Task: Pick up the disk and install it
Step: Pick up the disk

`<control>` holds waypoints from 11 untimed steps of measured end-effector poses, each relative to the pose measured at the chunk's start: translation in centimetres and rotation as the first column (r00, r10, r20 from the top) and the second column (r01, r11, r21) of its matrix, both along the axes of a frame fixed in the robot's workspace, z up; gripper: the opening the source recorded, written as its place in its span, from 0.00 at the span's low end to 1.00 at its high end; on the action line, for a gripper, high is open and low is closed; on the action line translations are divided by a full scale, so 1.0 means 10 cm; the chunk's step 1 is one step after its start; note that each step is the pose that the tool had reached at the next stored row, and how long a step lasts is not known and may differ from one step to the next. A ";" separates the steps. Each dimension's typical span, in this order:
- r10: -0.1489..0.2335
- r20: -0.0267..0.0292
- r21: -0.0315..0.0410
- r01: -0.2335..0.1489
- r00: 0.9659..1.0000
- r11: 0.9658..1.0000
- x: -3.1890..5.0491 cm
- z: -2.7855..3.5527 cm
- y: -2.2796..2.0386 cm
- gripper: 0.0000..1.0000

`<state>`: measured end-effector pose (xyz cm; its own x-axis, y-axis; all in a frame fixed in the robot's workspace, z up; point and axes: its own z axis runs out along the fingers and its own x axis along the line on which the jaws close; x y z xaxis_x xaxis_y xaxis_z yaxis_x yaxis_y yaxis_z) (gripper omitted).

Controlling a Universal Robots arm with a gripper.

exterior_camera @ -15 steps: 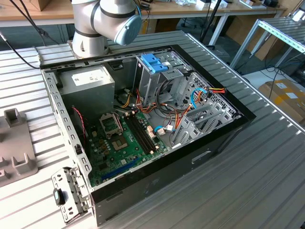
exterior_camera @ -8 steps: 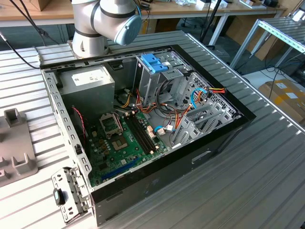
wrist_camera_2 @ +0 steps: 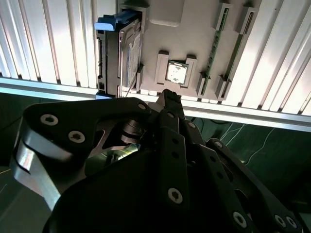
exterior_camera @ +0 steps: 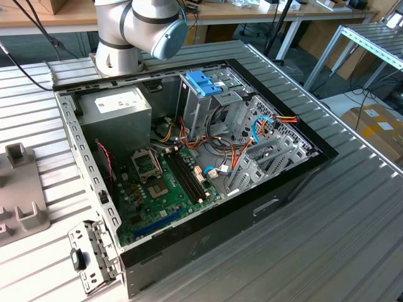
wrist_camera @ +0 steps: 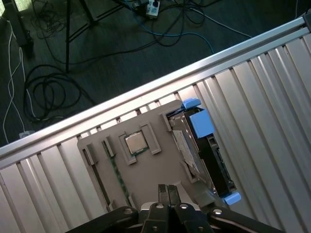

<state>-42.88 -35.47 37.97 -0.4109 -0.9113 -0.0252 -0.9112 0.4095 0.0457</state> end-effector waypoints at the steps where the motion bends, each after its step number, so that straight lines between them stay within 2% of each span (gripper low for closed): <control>1: 0.001 0.000 0.000 -0.001 1.000 1.000 0.000 0.000 0.000 0.11; 11: 0.018 0.000 0.000 -0.018 1.000 1.000 0.000 0.000 0.000 0.11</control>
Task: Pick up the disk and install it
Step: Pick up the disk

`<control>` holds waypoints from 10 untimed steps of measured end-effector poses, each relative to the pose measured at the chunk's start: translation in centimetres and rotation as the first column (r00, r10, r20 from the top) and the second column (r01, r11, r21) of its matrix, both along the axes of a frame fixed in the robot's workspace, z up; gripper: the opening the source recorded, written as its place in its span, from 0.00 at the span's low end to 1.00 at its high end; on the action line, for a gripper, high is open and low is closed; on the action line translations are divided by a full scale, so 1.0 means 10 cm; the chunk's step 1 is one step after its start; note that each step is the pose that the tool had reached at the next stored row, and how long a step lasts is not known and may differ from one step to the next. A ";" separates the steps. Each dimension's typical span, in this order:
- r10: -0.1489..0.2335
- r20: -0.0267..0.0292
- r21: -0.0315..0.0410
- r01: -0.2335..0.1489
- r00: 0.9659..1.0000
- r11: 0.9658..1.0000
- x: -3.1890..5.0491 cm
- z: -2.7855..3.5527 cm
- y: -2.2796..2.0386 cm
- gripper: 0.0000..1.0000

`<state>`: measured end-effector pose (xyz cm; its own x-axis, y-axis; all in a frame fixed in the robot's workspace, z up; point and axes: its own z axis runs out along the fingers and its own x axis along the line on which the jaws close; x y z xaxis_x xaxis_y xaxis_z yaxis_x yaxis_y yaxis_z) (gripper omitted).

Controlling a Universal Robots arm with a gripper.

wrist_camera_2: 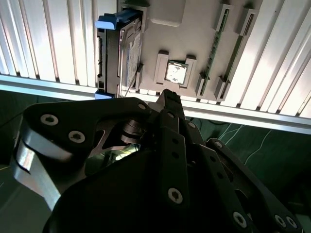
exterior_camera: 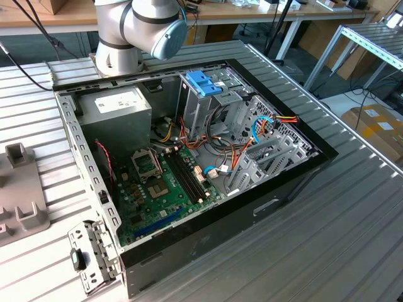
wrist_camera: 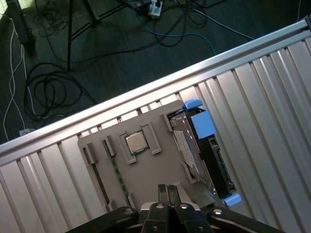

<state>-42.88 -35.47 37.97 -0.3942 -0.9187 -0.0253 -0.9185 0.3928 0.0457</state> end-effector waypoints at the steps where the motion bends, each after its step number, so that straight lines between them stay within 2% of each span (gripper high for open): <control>1: 0.001 0.000 0.000 -0.001 1.000 1.000 0.000 0.000 0.000 0.11; 10: 0.015 0.000 0.000 -0.015 1.000 1.000 0.000 0.000 0.000 0.11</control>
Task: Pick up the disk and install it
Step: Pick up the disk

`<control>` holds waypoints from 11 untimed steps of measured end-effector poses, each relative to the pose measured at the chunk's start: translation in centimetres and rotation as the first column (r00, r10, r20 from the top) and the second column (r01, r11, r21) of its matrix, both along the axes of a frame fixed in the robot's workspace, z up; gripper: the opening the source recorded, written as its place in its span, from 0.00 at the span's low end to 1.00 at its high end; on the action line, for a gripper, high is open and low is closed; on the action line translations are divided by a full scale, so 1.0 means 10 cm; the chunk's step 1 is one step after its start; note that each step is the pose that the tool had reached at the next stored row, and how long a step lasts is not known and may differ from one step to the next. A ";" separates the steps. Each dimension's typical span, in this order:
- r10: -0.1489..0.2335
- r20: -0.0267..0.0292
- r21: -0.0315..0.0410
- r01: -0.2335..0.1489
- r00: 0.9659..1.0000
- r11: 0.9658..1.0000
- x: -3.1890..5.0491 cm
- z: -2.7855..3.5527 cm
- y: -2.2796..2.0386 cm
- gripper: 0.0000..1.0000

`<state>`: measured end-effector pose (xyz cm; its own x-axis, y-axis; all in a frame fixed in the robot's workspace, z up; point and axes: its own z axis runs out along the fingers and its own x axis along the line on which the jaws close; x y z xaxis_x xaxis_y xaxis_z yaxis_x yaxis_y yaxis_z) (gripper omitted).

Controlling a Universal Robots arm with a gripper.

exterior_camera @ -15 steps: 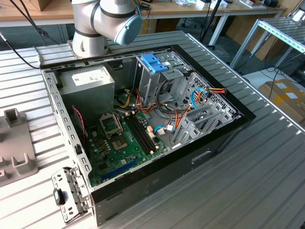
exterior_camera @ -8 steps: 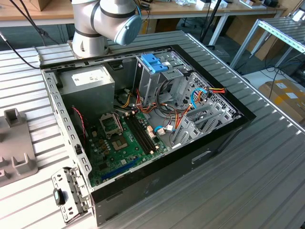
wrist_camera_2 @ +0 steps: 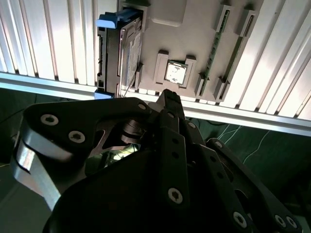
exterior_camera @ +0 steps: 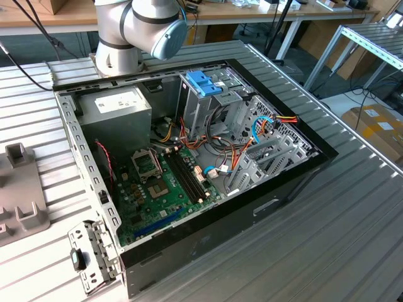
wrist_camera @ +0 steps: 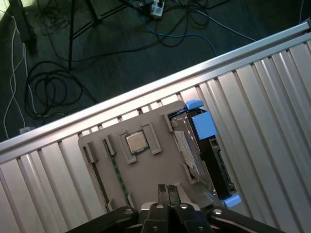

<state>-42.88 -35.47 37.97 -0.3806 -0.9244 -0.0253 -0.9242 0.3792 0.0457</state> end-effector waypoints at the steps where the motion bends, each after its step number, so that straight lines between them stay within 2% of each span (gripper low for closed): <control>1: 0.002 0.000 0.000 -0.002 1.000 1.000 0.000 0.000 0.000 0.11; 11: 0.016 0.000 0.000 -0.016 1.000 1.000 0.000 0.000 0.000 0.11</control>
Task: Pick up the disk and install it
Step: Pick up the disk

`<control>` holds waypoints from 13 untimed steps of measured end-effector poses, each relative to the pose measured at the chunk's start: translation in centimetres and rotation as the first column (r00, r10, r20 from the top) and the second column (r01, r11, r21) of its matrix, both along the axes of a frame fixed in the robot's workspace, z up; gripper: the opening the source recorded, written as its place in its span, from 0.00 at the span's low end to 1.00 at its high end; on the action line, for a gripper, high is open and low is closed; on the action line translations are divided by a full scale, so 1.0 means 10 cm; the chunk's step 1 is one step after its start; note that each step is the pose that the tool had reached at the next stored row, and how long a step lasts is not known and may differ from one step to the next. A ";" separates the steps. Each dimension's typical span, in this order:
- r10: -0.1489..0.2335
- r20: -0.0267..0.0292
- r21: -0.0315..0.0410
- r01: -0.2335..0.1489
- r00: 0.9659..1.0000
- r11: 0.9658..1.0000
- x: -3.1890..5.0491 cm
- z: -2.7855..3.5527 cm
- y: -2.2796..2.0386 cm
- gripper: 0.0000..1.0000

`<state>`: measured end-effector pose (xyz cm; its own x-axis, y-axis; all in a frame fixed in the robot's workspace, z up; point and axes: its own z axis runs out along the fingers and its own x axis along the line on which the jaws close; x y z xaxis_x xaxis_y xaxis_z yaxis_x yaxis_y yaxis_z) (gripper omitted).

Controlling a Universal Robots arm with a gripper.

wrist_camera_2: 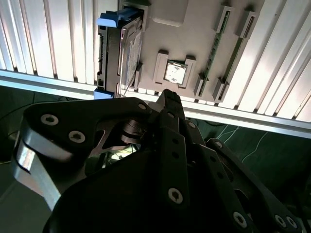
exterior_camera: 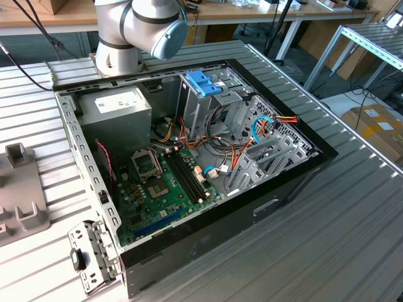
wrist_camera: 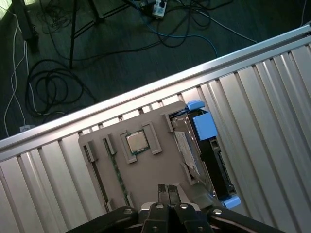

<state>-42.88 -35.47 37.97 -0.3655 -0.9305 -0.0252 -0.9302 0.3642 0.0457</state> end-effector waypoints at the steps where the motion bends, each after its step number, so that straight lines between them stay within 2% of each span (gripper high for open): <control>1: 0.001 0.000 0.000 -0.001 1.000 1.000 0.000 0.000 0.000 0.11; 13: 0.029 0.000 0.000 -0.029 1.000 1.000 0.000 0.000 0.000 0.11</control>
<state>-42.88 -35.47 37.96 -0.3383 -0.9407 -0.0253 -0.9404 0.3369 0.0457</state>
